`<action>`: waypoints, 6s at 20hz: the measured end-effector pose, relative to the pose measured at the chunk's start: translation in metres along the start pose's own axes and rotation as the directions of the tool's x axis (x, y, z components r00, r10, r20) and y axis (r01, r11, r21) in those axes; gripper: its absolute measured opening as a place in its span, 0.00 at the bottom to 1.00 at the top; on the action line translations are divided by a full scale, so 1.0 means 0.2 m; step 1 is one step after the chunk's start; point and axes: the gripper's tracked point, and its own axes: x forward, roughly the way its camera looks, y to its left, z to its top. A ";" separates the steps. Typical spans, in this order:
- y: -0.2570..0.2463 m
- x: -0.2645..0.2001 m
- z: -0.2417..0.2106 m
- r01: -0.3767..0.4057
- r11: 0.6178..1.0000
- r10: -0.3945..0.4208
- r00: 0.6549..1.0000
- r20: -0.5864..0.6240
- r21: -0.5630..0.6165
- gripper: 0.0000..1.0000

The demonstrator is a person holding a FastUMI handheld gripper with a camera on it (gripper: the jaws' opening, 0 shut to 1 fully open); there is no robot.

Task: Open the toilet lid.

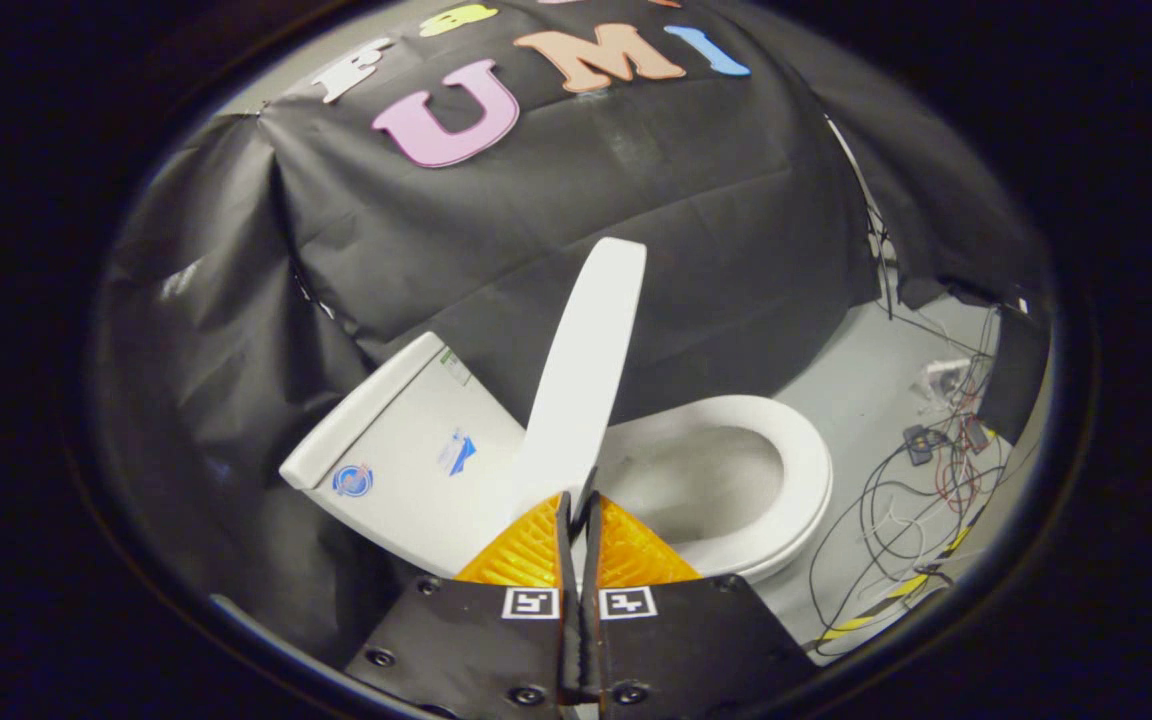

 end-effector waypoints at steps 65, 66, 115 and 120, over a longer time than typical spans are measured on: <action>1.12 0.17 0.01 0.076 0.813 0.103 0.957 0.270 -0.578 0.01; 1.13 0.17 0.01 0.073 0.811 0.109 0.956 0.271 -0.581 0.01; -0.13 -0.54 0.32 -0.242 0.821 0.391 0.899 0.199 -0.517 0.96; -0.25 -0.50 0.35 -0.250 0.867 0.358 0.914 0.191 -0.430 0.96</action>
